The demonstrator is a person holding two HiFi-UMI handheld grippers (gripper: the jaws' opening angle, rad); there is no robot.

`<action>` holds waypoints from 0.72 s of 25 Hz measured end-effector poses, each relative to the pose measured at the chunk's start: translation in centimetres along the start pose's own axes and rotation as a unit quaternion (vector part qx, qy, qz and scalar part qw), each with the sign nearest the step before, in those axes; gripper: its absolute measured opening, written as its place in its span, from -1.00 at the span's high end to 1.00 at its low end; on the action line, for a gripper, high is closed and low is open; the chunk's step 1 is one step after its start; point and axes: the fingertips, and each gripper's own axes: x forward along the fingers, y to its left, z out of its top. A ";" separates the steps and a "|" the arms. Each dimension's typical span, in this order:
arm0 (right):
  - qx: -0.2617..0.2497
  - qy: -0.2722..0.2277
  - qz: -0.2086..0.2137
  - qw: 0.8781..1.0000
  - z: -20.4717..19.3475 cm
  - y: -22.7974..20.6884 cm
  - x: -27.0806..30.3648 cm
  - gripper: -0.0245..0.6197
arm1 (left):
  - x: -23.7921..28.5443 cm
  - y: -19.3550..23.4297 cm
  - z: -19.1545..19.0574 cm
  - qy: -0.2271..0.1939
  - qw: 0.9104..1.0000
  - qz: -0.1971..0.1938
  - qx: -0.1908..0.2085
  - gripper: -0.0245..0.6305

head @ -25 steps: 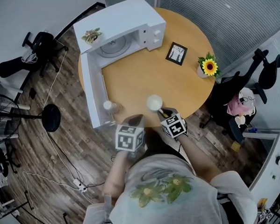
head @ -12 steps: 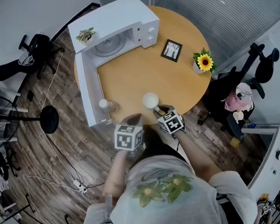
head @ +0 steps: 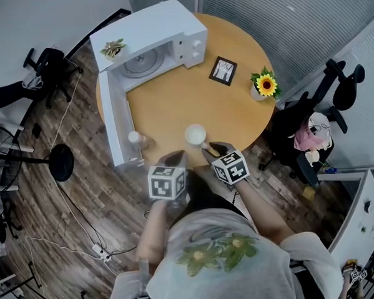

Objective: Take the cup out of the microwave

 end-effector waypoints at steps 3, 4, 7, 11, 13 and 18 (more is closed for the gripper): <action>0.003 -0.025 -0.003 1.000 1.2 0.6 -1.8 0.51 | -0.3 -0.5 0.4 -0.015 1.000 -0.003 0.002 0.92; 0.000 -0.030 -0.003 1.000 1.6 1.0 -2.3 0.51 | -0.4 -0.6 0.5 -0.020 1.000 -0.003 0.003 0.92; -0.015 -0.049 -0.002 0.999 2.7 2.5 -3.6 0.52 | -0.9 -0.9 0.8 -0.033 0.999 0.000 0.008 0.92; -0.012 -0.084 -0.009 0.996 4.3 3.8 -5.4 0.70 | -1.5 -1.7 1.2 -0.052 0.999 -0.001 0.014 0.92; -0.006 -0.093 -0.009 0.996 4.9 4.3 -6.0 0.79 | -1.7 -2.2 1.3 -0.056 0.998 -0.007 0.019 0.92; -0.007 -0.109 -0.013 0.994 5.9 5.2 -7.6 0.87 | -2.2 -3.2 1.8 -0.074 0.997 -0.007 0.033 0.92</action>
